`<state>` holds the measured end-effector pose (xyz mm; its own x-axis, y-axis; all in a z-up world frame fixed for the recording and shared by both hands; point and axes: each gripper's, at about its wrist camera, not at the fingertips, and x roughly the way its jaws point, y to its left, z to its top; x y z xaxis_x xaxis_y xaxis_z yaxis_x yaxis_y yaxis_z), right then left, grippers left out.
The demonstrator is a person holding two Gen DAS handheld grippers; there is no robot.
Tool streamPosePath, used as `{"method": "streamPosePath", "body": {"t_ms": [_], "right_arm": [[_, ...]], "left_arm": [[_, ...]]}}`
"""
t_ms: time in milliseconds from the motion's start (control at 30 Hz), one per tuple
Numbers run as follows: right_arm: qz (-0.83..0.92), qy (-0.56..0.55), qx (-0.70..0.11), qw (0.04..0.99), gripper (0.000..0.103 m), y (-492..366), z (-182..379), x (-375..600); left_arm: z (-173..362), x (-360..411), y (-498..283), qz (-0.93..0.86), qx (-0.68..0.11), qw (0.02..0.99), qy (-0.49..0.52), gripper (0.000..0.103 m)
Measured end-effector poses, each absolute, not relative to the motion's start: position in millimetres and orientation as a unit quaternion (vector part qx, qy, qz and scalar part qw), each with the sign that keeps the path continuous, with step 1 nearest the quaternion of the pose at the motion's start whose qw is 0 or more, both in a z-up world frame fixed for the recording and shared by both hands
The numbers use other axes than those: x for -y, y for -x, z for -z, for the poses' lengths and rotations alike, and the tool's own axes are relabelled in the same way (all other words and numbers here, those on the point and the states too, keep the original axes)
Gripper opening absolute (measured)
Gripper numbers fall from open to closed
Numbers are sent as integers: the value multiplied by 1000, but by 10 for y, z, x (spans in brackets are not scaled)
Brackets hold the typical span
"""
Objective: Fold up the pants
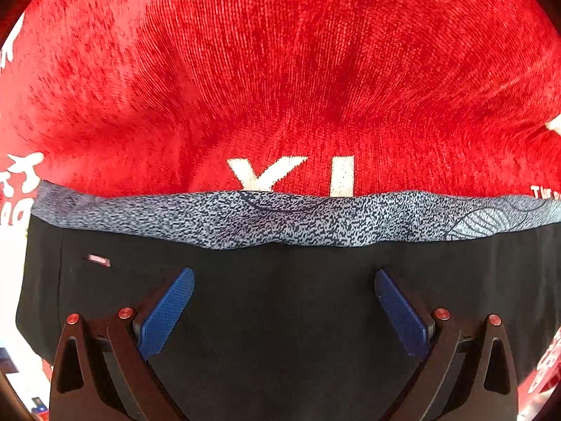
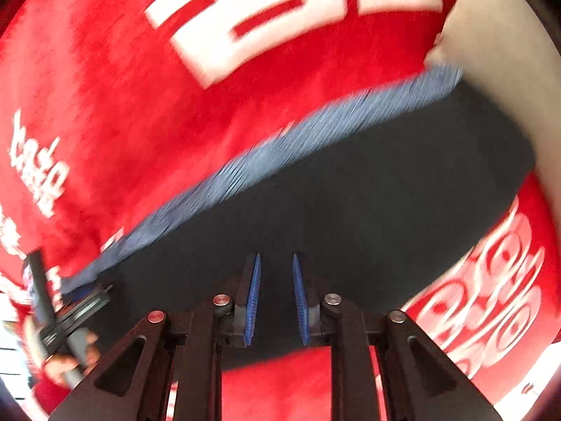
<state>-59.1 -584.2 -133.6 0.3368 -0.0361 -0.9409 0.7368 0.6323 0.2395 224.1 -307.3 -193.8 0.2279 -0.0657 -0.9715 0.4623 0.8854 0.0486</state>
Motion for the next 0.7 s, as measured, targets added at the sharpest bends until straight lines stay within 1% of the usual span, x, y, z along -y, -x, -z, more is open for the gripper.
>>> {"method": "streamPosePath", "body": {"t_ms": [133, 267, 333, 433, 500, 600, 700], "right_arm": [[323, -313, -511, 732, 21, 663, 1377, 6545], [353, -313, -500, 726, 21, 717, 1446, 7126], [355, -300, -509, 725, 21, 661, 1531, 7322], [344, -304, -516, 723, 20, 604, 1720, 7565], [340, -292, -516, 730, 20, 540, 1751, 7640], [341, -292, -516, 730, 20, 459, 1778, 7732], [339, -283, -522, 729, 21, 408, 1751, 7742]], "left_arm": [[1918, 2988, -2123, 162, -590, 772, -169, 103], [2016, 2921, -2076, 152, -594, 777, -140, 103], [2010, 2863, -1976, 145, -596, 779, -131, 103], [1993, 2828, -1887, 136, -592, 783, -138, 103], [1836, 2891, -1773, 133, -588, 785, -146, 103], [1845, 2995, -1748, 128, -591, 782, -151, 103], [1599, 3144, -1810, 113, -599, 775, -166, 103]]}}
